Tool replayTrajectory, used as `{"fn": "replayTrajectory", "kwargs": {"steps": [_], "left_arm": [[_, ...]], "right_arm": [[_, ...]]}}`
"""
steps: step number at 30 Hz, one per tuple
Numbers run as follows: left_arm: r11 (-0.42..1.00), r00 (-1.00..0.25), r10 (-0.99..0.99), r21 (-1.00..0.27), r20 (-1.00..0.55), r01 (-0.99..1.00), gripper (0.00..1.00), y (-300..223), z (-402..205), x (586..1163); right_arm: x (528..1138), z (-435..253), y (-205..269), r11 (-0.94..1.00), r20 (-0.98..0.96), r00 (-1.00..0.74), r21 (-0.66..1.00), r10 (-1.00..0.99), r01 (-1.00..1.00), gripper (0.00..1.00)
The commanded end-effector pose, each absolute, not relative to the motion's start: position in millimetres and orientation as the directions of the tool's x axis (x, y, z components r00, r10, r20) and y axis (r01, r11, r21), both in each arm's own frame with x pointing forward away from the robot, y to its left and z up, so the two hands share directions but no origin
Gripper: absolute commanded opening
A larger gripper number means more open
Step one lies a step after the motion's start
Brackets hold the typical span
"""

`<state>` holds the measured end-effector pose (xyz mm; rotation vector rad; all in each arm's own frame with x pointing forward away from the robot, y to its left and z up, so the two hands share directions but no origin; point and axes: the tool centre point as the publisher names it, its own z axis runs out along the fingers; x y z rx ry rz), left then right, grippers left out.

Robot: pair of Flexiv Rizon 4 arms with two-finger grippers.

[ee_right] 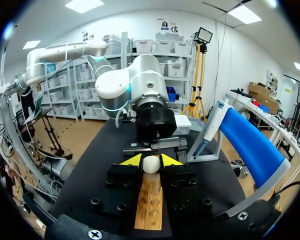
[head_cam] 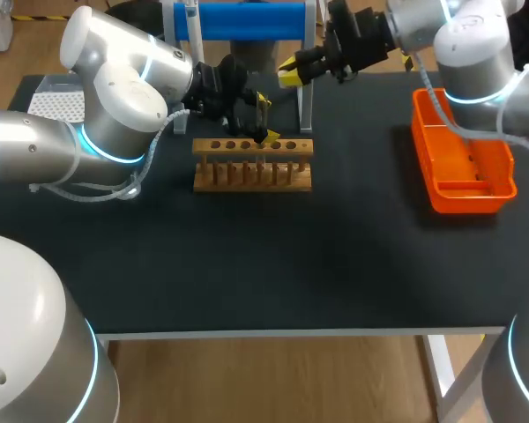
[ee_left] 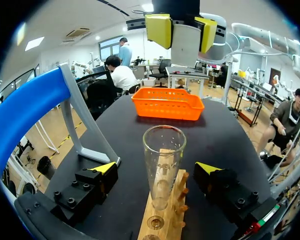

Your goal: Invert the test tube, pick up the pipette, mount the tip to pipette, aspirate from beaker and dispense into the tube, eject the tip, return the pipette, and cap with the stopper.

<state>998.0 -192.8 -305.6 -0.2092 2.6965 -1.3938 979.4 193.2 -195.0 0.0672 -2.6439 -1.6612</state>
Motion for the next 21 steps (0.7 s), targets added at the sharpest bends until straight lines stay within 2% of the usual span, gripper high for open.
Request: {"fn": "replayTrajectory", "kwargs": {"steps": [1,21], "left_arm": [[0.571,-0.986,-0.164,-0.817,-0.022,-0.076,1.00,-192.8,-306.3,999.6],[0.571,-0.986,-0.164,-0.817,-0.022,-0.076,1.00,-192.8,-306.3,999.6]], "right_arm": [[982.3,-195.3,198.3,0.440,-0.007,-0.999,0.898,-0.049,-0.028,0.00],[982.5,-207.0,215.7,0.459,0.007,-0.998,0.888,-0.060,-0.021,0.00]]}}
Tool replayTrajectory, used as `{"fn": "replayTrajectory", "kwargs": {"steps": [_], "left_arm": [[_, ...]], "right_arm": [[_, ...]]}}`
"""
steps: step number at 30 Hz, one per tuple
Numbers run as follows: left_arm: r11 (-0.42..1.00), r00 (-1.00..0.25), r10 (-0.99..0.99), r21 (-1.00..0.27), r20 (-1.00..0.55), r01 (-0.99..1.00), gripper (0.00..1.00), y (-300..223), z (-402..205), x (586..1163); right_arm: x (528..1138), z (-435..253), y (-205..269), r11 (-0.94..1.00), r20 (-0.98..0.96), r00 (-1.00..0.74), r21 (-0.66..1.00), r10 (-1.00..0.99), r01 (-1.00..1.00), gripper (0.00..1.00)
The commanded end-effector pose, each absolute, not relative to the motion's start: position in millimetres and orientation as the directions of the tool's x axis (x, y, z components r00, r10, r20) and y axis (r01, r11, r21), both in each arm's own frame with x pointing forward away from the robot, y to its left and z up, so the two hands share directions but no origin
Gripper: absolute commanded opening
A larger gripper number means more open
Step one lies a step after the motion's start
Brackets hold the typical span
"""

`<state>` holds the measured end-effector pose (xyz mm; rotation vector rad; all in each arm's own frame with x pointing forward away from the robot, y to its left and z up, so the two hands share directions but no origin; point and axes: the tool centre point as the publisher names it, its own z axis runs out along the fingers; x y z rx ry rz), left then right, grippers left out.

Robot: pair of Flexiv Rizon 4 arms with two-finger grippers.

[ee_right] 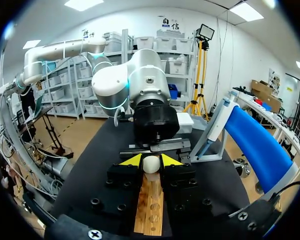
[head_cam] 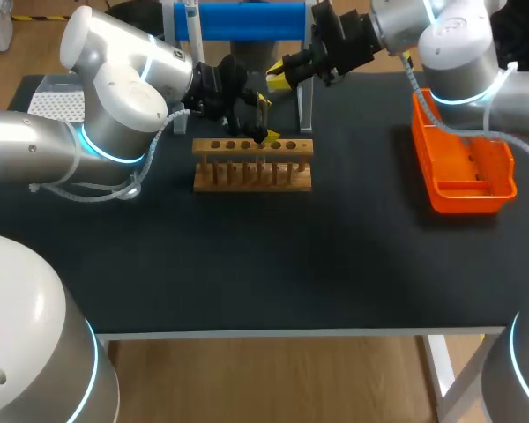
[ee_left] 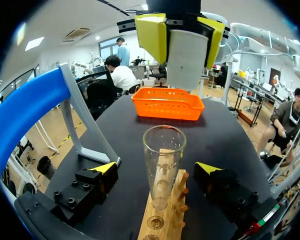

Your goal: Invert the test tube, pick up the pipette, mount the tip to pipette, aspirate from beaker and dispense into the tube, eject the tip, return the pipette, and cap with the stopper.

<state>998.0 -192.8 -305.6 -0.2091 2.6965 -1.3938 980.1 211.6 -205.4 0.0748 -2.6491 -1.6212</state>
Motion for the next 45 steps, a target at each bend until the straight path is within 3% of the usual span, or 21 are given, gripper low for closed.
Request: {"fn": "replayTrajectory", "kwargs": {"steps": [1,45], "left_arm": [[0.571,-0.986,-0.164,-0.817,-0.022,-0.076,1.00,-192.8,-306.3,999.6],[0.571,-0.986,-0.164,-0.817,-0.022,-0.076,1.00,-192.8,-306.3,999.6]], "right_arm": [[982.8,-207.4,216.5,0.459,0.009,-0.998,0.888,-0.059,-0.020,0.00],[985.3,-230.4,227.9,0.485,0.023,-0.998,0.875,-0.063,-0.010,0.00]]}}
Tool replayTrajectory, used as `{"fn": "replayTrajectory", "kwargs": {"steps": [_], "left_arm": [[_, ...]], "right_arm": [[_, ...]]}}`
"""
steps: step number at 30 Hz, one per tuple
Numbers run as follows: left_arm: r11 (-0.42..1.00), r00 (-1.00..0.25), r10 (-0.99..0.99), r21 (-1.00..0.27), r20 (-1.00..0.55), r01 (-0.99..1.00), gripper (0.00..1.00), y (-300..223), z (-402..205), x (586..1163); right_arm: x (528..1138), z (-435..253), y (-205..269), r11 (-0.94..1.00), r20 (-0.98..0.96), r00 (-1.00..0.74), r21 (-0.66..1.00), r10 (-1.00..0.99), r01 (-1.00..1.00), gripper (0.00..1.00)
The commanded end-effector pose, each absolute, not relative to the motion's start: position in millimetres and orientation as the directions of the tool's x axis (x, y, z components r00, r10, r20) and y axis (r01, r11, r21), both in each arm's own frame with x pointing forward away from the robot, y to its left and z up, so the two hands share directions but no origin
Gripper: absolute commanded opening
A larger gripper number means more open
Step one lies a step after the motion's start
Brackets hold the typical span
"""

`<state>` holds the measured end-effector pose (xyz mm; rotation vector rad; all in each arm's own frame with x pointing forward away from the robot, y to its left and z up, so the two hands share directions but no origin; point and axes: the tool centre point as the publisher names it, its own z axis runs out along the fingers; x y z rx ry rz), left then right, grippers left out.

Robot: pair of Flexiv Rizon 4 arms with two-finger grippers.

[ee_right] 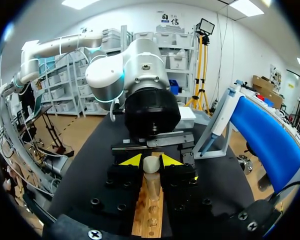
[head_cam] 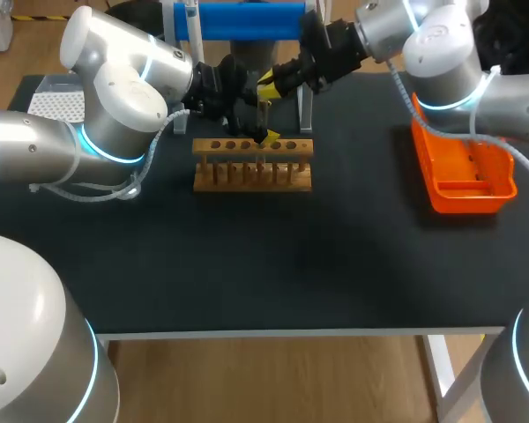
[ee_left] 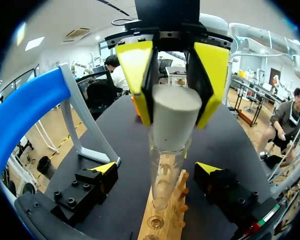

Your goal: Invert the test tube, pick up the pipette, mount the tip to pipette, aspirate from beaker and dispense into the tube, eject the tip, return the pipette, and cap with the stopper.

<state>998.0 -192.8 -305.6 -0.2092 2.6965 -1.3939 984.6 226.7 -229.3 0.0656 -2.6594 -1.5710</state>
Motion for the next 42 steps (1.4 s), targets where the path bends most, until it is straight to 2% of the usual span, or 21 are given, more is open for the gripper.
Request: {"fn": "replayTrajectory", "kwargs": {"steps": [1,23,25,26,27,28,42], "left_arm": [[0.571,-0.986,-0.164,-0.817,-0.022,-0.076,1.00,-192.8,-306.3,999.6],[0.571,-0.986,-0.164,-0.817,-0.022,-0.076,1.00,-192.8,-306.3,999.6],[0.571,-0.986,-0.164,-0.817,-0.022,-0.076,1.00,-192.8,-306.3,999.6],[0.571,-0.986,-0.164,-0.817,-0.022,-0.076,1.00,-192.8,-306.3,999.6],[0.571,-0.986,-0.164,-0.817,-0.022,-0.076,1.00,-192.8,-306.3,999.6],[0.571,-0.986,-0.164,-0.817,-0.022,-0.076,1.00,-192.8,-306.3,999.6],[0.571,-0.986,-0.164,-0.817,-0.022,-0.076,1.00,-192.8,-306.3,999.6]], "right_arm": [[985.3,-230.4,227.9,0.485,0.023,-0.998,0.874,-0.063,-0.010,0.00],[978.9,-249.1,223.3,0.524,0.016,-0.997,0.851,-0.072,-0.024,0.01],[978.6,-249.9,222.8,0.526,0.017,-0.997,0.850,-0.069,-0.022,0.40],[978.4,-250.0,222.5,0.526,0.016,-0.998,0.850,-0.068,-0.022,0.55],[978.3,-250.1,222.2,0.526,0.016,-0.998,0.850,-0.066,-0.022,0.81],[978.2,-250.1,221.8,0.524,0.012,-0.998,0.852,-0.063,-0.023,1.00],[981.7,-242.7,209.1,0.441,-0.016,-0.999,0.897,-0.039,-0.031,1.00]]}}
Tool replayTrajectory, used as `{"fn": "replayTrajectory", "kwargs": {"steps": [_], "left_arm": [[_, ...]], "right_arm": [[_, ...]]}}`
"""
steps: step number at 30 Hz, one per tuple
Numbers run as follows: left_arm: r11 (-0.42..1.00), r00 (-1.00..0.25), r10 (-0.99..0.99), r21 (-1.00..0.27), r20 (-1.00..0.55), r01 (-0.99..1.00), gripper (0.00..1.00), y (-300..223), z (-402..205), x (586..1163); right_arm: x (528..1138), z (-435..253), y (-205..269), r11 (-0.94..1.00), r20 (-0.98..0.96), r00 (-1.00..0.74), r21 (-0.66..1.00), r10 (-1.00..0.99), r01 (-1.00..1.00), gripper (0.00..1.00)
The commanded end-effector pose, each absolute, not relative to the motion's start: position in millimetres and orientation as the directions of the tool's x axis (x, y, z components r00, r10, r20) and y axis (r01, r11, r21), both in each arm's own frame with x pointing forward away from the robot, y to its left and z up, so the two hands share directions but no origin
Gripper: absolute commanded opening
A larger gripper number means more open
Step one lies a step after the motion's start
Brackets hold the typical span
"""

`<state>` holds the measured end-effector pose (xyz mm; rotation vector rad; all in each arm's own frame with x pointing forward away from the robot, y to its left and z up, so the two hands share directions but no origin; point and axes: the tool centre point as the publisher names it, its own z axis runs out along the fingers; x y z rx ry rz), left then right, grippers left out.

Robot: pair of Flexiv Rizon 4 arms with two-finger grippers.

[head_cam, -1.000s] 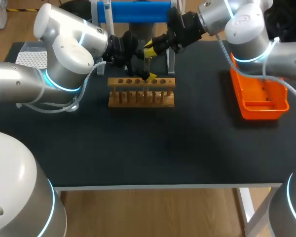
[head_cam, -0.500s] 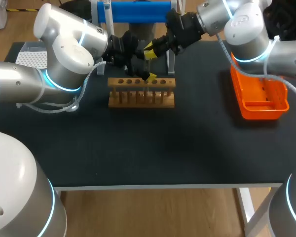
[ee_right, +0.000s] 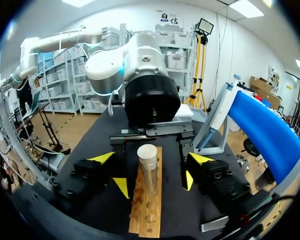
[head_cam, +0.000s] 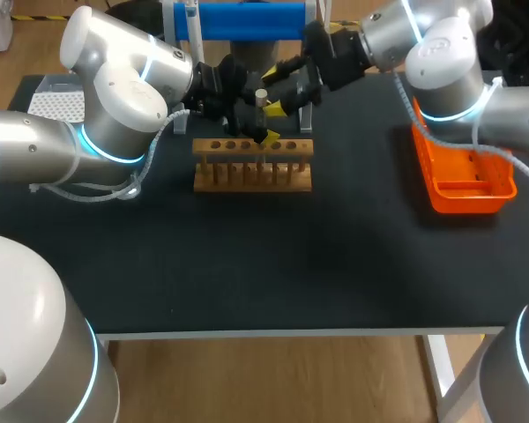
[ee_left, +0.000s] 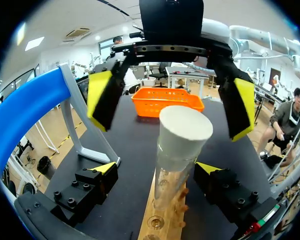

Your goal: Invert the test tube, pick up the pipette, mount the tip to pipette, aspirate from beaker and dispense into the tube, eject the tip, return the pipette, and cap with the stopper.

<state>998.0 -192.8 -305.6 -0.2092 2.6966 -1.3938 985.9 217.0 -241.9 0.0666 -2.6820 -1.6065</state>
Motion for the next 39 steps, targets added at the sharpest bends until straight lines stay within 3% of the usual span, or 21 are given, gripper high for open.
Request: {"fn": "replayTrajectory", "kwargs": {"steps": [1,24,26,27,29,30,31,39], "left_arm": [[0.571,-0.986,-0.164,-0.817,-0.022,-0.076,1.00,-192.8,-306.3,999.6],[0.571,-0.986,-0.164,-0.817,-0.022,-0.076,1.00,-192.8,-306.3,999.6],[0.571,-0.986,-0.164,-0.817,-0.022,-0.076,1.00,-192.8,-306.3,999.6],[0.571,-0.986,-0.164,-0.817,-0.022,-0.076,1.00,-192.8,-306.3,999.6],[0.571,-0.986,-0.164,-0.817,-0.022,-0.076,1.00,-192.8,-306.3,999.6],[0.571,-0.986,-0.164,-0.817,-0.022,-0.076,1.00,-192.8,-306.3,999.6],[0.571,-0.986,-0.164,-0.817,-0.022,-0.076,1.00,-192.8,-306.3,999.6],[0.571,-0.986,-0.164,-0.817,-0.022,-0.076,1.00,-192.8,-306.3,999.6]], "right_arm": [[982.0,-241.6,207.9,0.430,-0.023,-0.999,0.902,-0.040,-0.038,1.00],[982.7,-216.2,197.4,0.150,-0.049,-0.997,0.987,-0.052,-0.056,1.00],[983.0,-214.9,198.3,0.139,-0.049,-0.997,0.989,-0.051,-0.056,0.85],[983.2,-214.5,198.7,0.137,-0.049,-0.997,0.989,-0.052,-0.056,0.49],[983.5,-214.2,199.9,0.133,-0.049,-0.998,0.990,-0.050,-0.055,0.34],[983.5,-214.2,200.6,0.129,-0.047,-0.998,0.990,-0.051,-0.053,0.05],[983.4,-214.2,201.6,0.128,-0.046,-0.998,0.990,-0.052,-0.052,0.00],[982.9,-212.3,210.3,0.104,-0.024,-0.998,0.994,-0.061,-0.030,0.00]]}}
